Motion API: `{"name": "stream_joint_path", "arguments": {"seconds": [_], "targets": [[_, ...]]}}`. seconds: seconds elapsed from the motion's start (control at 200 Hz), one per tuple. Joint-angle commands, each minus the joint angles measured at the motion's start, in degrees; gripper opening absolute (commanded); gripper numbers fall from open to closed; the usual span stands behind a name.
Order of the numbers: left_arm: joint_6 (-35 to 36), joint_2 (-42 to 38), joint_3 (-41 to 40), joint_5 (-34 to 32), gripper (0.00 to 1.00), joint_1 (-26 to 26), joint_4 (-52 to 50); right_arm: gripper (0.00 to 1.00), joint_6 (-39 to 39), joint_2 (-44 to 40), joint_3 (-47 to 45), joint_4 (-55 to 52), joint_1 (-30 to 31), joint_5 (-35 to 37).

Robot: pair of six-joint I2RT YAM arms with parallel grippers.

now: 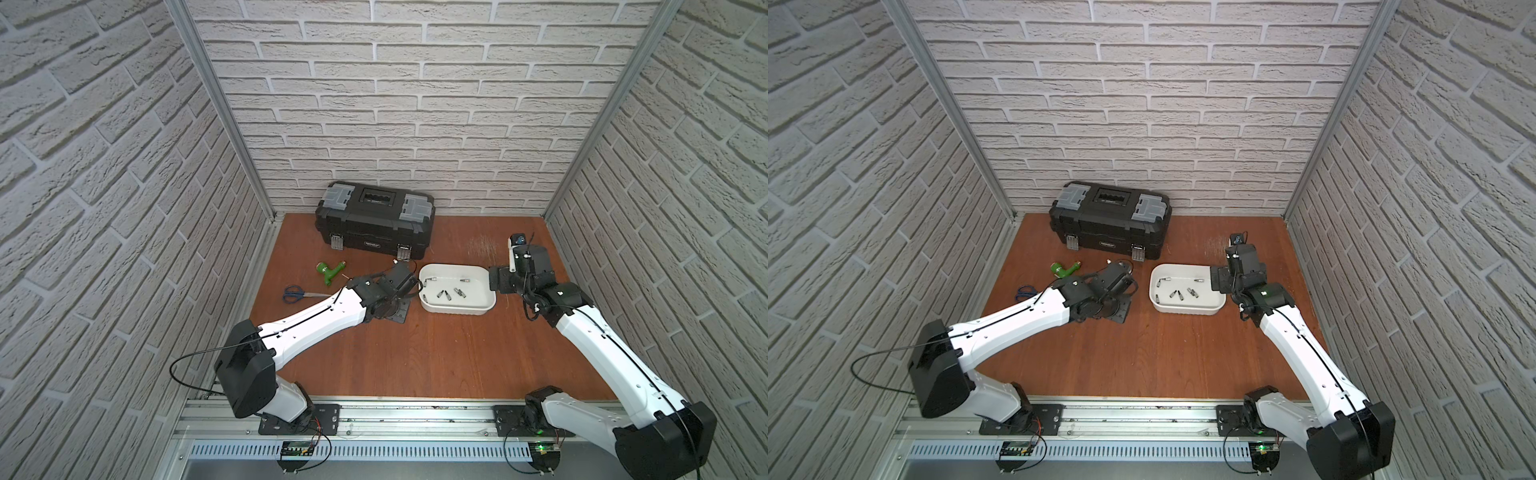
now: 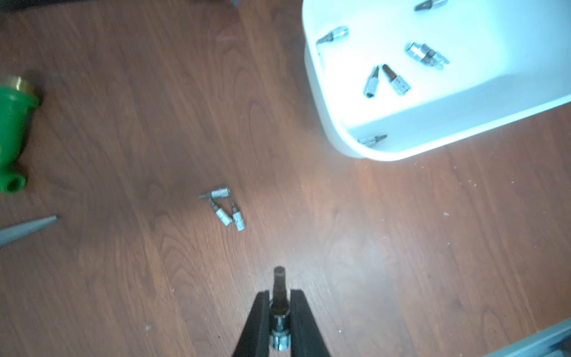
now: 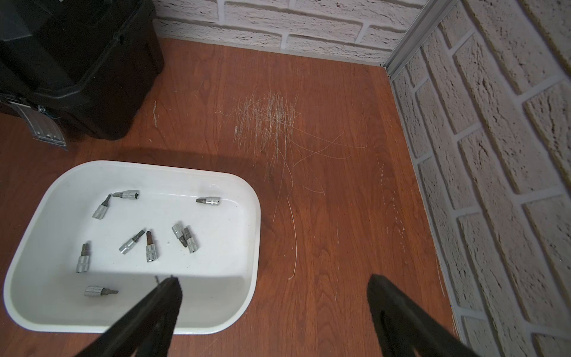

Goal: Put the bit on the desktop into the storage box
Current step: Pick up the screwdriver bit from the center of the board, then place the screwdriver bit in the storage box.

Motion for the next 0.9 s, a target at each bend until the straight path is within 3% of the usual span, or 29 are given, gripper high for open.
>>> {"name": "stream_joint_path", "arguments": {"seconds": [0.0,0.445,0.895], "targets": [[7.6,3.4,5.7,1.2,0.09,0.9,0.6,0.98,0.8,-1.6,-0.2,1.1,-0.6,0.9],[18.1,20.5,23.6,9.0,0.06,3.0,2.3,0.98,1.3,-6.1,-2.9,-0.1,-0.9,-1.5],[20.5,35.9,37.6,13.3,0.04,3.1,3.4,0.98,2.4,-7.7,-4.1,-1.6,-1.1,-2.8]]}}
